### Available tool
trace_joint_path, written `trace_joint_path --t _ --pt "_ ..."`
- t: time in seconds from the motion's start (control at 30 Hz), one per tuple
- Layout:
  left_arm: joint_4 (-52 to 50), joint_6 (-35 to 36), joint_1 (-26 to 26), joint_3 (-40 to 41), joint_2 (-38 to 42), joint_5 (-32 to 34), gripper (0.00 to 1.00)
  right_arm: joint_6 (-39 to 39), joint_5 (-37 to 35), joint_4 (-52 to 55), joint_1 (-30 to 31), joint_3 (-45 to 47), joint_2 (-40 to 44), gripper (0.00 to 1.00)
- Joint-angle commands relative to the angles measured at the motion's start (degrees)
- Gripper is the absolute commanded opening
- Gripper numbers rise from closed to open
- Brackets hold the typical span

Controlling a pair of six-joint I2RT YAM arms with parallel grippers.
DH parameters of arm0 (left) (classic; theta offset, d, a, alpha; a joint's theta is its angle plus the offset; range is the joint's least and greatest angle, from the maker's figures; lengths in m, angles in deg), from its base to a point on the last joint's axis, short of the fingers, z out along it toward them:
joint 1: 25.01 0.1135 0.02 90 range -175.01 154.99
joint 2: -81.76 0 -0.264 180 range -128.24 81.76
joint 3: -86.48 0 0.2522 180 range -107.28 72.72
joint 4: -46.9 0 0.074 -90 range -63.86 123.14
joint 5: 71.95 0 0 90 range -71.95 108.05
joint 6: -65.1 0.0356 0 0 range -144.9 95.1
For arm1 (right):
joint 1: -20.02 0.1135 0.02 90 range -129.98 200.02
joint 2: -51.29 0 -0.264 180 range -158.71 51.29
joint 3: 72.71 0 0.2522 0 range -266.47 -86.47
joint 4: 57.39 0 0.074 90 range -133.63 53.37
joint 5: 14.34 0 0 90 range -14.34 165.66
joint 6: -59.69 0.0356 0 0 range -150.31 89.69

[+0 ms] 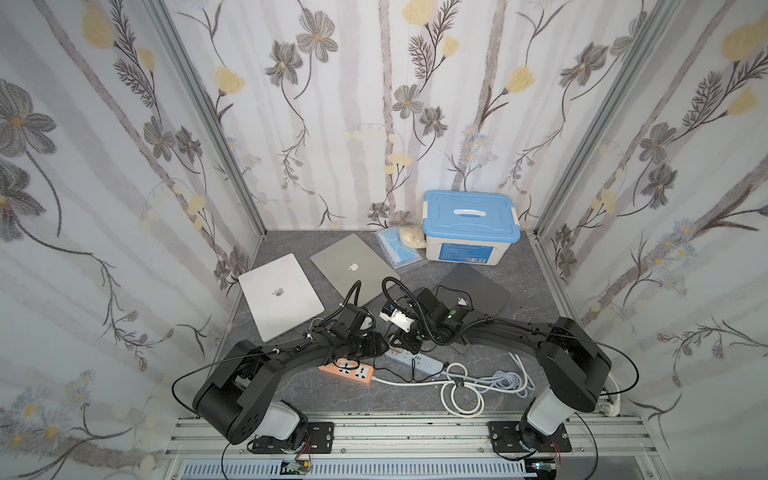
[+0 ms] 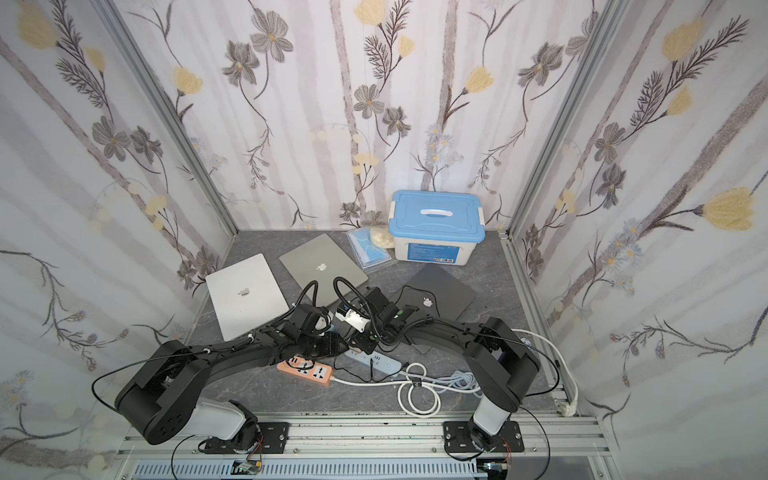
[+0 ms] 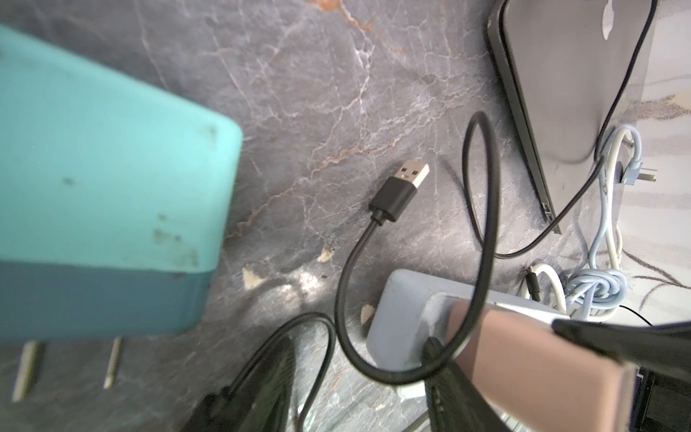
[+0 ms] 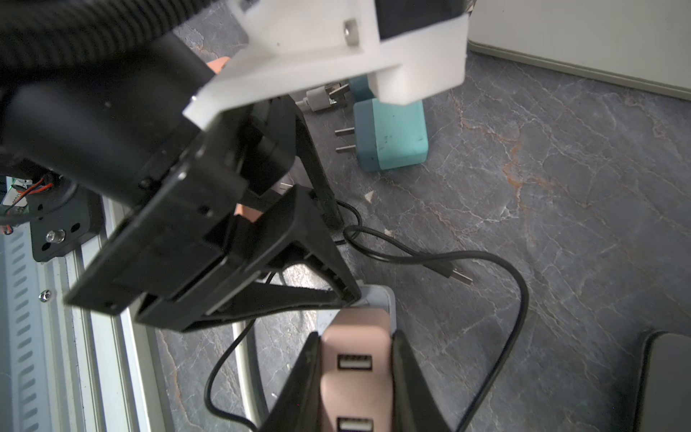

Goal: Unplug the laptop charger
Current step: Remove the plug from the socket.

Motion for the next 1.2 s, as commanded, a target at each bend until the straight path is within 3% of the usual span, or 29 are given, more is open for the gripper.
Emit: trace_joint_path --t 0.0,0.63,0.87,1.0,1.17 --pt "-15.1 0.47 -0.06 1.25 -2.27 7.76 0.58 0.28 5.24 -8.98 0.27 -0.1 1.04 0.09" --pt "-14.51 0.57 -0.28 1.04 -3.7 7.65 0.58 4.56 -4.57 -12.49 2.19 0.24 1.09 0.07" --pt "-13.69 0.39 -0.6 1.05 -5.15 7.49 0.58 2.92 -3.88 -14.01 4.09 1.87 0.23 0.08" --pt "-13.59 0.31 -0.54 0.99 -5.35 7.56 0.58 2.83 0.11 -14.42 3.83 1.71 -0.71 0.08" --pt "-13.74 0.31 -0.51 1.02 -5.16 7.72 0.58 6.08 1.87 -13.33 0.68 0.52 -2.38 0.07"
